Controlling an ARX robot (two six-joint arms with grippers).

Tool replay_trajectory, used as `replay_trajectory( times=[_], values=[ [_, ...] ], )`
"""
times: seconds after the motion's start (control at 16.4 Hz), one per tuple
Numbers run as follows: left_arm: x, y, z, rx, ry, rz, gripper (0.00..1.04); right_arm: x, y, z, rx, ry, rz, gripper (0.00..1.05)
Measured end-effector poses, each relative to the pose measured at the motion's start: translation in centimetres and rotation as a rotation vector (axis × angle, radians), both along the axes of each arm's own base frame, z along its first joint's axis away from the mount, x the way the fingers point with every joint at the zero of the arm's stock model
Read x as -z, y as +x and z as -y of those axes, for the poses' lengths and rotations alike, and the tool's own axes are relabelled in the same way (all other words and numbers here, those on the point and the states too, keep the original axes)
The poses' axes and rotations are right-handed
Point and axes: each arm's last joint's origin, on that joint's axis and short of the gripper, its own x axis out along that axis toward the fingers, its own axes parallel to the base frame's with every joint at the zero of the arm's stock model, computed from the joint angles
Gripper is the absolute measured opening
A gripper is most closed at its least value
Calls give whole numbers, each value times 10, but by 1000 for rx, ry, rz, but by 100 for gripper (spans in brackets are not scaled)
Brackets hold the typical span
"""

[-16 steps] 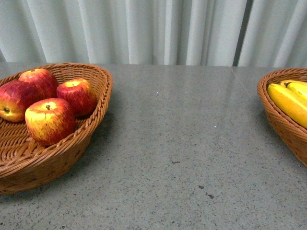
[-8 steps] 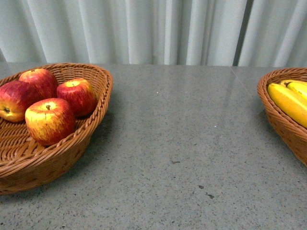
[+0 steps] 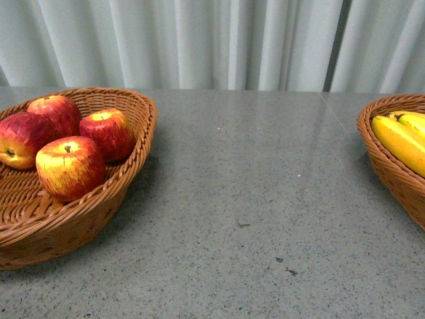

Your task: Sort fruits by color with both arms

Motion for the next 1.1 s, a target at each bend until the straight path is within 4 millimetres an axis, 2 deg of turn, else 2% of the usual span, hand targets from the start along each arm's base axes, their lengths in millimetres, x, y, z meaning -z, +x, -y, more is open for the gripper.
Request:
replay_trajectory(
  times=[0.06, 0.55, 0.67, 1.1],
  values=[
    [0, 0, 0, 0, 0, 0, 98, 0, 0, 0, 0, 0, 0, 11],
    [0, 0, 0, 0, 0, 0, 98, 0, 0, 0, 0, 3, 0, 100],
    [0, 0, 0, 0, 0, 0, 98, 0, 0, 0, 0, 2, 0, 97],
    [0, 0, 0, 0, 0, 0, 98, 0, 0, 0, 0, 2, 0, 98]
  ],
)
